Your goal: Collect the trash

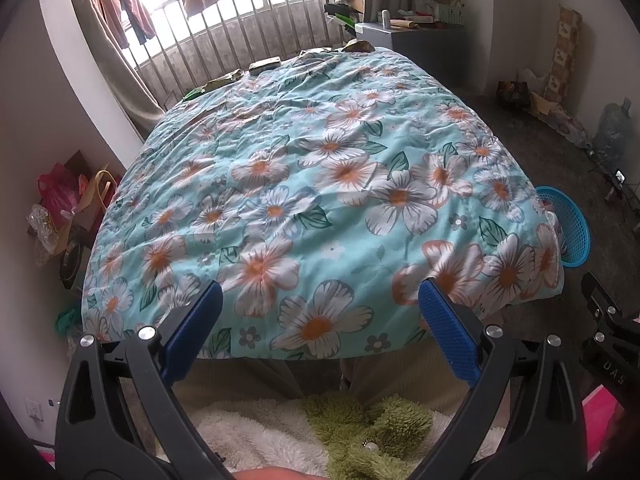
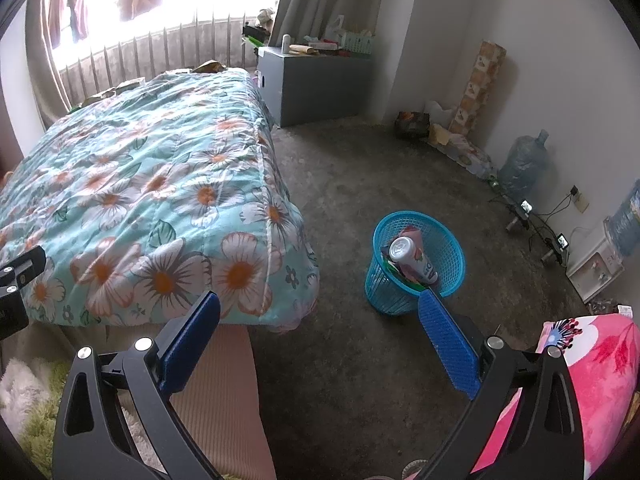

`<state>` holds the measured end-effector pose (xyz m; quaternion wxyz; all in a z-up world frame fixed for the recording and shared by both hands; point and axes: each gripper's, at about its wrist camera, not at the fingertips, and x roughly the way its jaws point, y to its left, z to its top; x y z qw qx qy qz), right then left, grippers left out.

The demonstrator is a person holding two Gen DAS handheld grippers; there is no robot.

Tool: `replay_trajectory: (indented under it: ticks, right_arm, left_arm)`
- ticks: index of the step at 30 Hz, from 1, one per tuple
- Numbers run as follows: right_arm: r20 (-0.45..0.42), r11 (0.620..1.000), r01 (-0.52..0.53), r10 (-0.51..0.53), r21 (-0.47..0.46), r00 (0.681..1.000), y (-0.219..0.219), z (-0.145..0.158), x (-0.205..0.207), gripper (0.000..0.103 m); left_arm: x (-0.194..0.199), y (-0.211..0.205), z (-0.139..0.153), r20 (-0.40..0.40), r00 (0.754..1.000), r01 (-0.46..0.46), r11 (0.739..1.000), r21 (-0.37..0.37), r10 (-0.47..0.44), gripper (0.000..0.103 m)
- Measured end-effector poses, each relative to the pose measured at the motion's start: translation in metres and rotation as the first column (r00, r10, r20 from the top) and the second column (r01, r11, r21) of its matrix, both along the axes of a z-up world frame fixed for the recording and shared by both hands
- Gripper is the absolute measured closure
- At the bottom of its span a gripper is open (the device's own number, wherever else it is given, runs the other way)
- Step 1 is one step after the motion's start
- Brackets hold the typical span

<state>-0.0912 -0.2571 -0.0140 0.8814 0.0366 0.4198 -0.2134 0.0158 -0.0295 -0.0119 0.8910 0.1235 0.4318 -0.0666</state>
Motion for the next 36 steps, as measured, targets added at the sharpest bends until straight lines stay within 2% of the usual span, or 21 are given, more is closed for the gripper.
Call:
replay_trajectory:
  ticks: [36]
  right_arm:
    - [-0.003,1.000,-0.002,0.002,0.006,1.000,0.0019,-0.0004,0.0004,0.007]
  left_arm:
    - [-0.0014,0.0044,-0.0052,-0.009,1.000,0.000,1.000,0.006,0.000,0.009]
